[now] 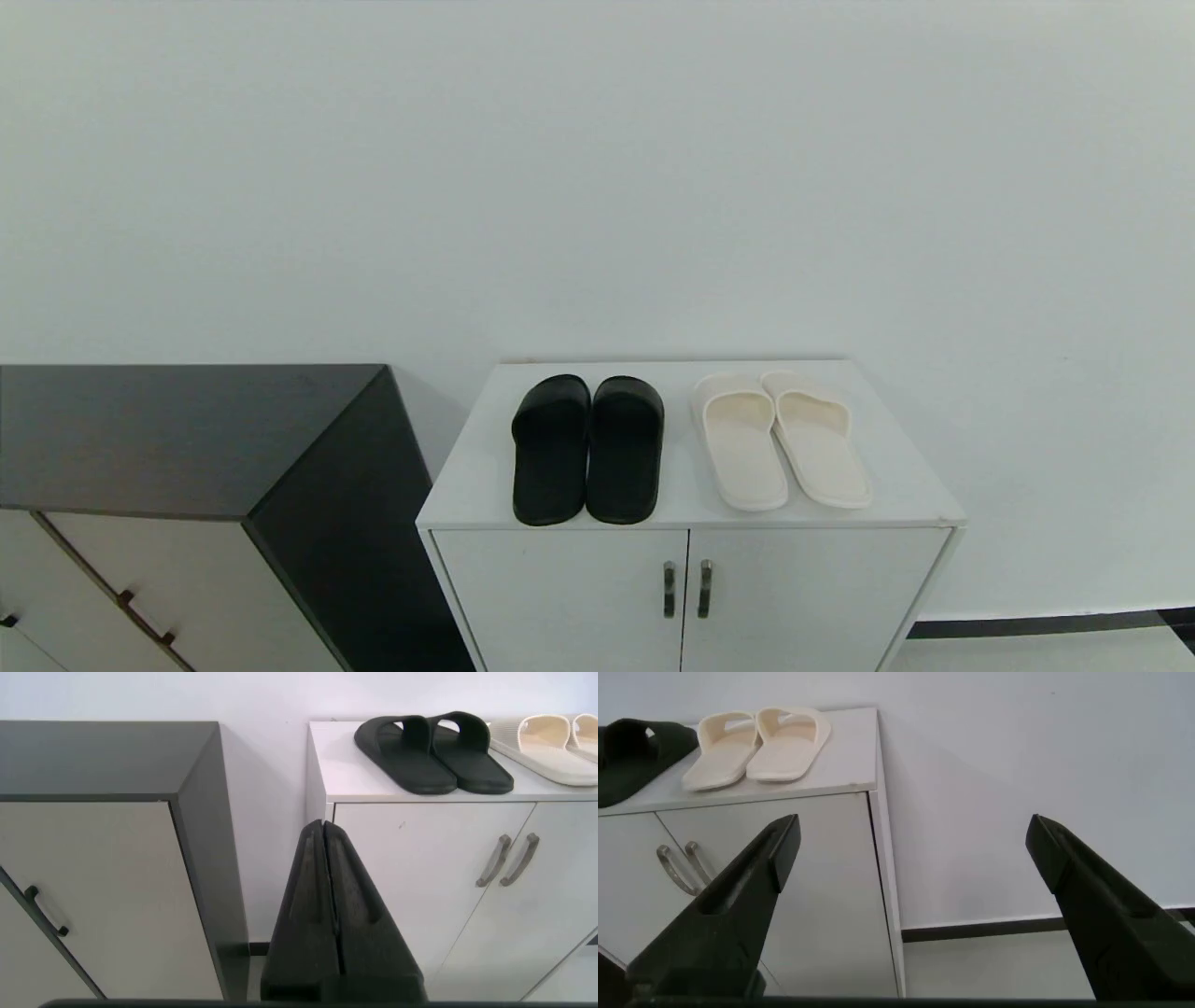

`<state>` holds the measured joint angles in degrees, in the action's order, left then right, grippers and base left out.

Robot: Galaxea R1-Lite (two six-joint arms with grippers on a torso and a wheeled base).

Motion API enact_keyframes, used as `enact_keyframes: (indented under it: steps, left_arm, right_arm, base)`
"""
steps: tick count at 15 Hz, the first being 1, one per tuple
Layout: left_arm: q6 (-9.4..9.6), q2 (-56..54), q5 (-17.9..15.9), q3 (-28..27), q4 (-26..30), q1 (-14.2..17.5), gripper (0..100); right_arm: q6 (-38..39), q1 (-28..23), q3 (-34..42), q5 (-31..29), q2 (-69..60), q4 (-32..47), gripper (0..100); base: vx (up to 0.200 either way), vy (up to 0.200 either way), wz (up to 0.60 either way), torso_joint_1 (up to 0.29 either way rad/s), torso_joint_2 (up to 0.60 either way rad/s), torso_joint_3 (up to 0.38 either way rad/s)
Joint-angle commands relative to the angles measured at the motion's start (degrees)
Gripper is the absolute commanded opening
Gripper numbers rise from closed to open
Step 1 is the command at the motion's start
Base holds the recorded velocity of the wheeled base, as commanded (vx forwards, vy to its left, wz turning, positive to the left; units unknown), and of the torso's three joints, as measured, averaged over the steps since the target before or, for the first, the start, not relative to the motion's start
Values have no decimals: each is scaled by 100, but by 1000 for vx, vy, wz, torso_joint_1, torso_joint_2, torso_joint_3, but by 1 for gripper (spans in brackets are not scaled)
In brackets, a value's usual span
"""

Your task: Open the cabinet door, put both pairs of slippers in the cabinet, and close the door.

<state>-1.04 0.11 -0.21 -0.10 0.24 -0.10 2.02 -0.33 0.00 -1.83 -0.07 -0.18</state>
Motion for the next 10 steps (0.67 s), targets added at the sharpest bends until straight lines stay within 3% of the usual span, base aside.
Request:
enact_keyframes:
  steps: [1,9,10]
  left_arm:
    - [-2,-2,3,1,2,1,0]
    - [16,-2,-6,1,2,1,0]
    - [25,-2,-6,-8,2,1,0]
  right_arm:
    - [0,-2,0,-19,7,1,100]
    - [-378,24,-9,-11,7,-43,100]
    - [-211,24,-545,-28,157,-324,100]
  base:
    - [0,0,0,0,0,0]
    - [0,0,0,0,0,0]
    - [0,0,0,0,0,0]
